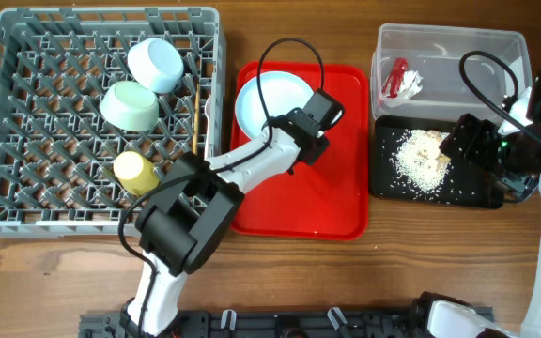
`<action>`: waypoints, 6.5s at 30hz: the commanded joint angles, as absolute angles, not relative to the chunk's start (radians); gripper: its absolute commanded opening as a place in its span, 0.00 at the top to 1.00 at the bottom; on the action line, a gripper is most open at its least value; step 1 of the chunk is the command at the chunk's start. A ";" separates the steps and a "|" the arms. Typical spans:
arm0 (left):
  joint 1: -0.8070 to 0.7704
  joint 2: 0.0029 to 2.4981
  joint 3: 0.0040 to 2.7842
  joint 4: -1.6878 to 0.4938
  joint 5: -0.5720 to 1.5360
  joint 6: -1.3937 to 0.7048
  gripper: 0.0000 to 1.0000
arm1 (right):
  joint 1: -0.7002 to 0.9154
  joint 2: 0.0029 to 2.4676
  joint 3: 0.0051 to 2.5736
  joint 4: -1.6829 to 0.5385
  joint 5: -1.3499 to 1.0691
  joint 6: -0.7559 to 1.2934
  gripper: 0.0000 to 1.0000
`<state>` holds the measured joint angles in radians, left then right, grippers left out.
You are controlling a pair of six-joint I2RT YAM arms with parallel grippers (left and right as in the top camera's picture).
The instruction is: Sort waste into correct bins and load items into the dishwasher rack
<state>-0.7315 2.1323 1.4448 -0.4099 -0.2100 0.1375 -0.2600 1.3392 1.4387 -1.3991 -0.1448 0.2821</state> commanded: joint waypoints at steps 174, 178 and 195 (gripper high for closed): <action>-0.162 0.505 0.831 -1.026 0.077 -0.194 0.00 | 0.073 0.004 0.005 0.001 -0.057 0.079 0.00; -0.162 0.505 0.831 -1.026 0.077 -0.194 0.00 | 0.073 0.004 0.005 0.001 -0.057 0.079 0.00; -0.062 0.447 0.793 -0.978 0.065 -0.186 0.00 | 0.073 0.004 0.005 0.001 -0.057 0.079 0.00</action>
